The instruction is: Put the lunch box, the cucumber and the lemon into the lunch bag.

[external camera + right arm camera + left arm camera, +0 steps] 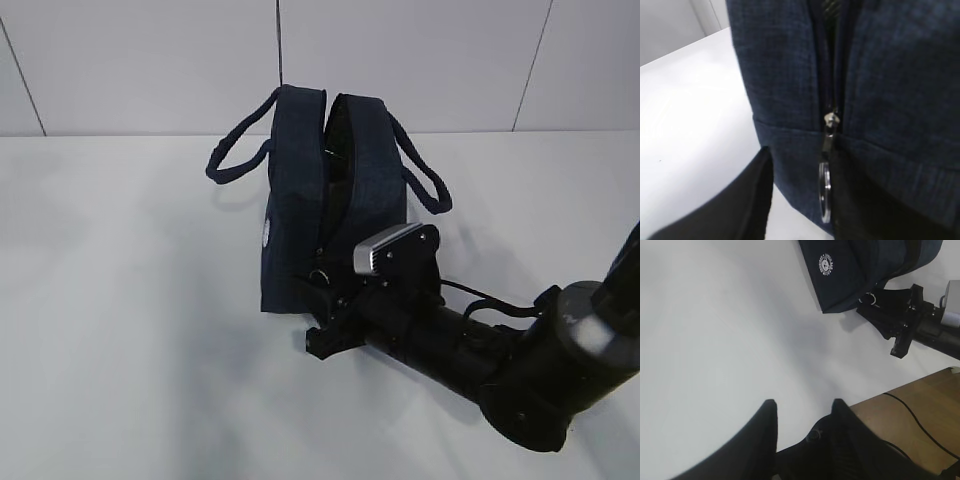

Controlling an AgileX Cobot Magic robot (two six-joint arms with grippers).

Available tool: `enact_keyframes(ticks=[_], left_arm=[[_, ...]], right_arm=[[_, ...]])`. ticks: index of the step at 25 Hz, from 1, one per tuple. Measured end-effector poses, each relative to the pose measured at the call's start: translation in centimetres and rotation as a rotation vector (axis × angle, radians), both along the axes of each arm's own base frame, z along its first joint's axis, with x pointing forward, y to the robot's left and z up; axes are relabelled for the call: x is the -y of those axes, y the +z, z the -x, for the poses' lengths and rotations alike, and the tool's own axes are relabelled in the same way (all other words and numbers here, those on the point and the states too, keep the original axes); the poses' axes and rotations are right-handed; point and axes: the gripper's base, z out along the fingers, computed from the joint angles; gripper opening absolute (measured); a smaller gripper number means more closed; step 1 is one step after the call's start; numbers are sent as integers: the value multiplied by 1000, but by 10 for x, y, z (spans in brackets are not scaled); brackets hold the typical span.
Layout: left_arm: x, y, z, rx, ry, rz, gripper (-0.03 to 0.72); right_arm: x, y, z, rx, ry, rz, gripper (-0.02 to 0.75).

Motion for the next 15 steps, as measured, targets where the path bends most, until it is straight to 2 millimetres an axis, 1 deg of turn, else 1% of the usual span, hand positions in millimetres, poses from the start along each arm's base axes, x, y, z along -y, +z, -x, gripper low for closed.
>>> enact_keyframes(ticks=[3, 5, 8, 15], left_arm=[[0, 0, 0, 0, 0, 0, 239], [0, 0, 0, 0, 0, 0, 239], [0, 0, 0, 0, 0, 0, 239], [0, 0, 0, 0, 0, 0, 239]], right_arm=[[1, 0, -1, -3, -14, -4, 214], [1, 0, -1, -3, -17, -5, 186], [1, 0, -1, -4, -17, -4, 173], [1, 0, -1, -4, -17, -4, 170]])
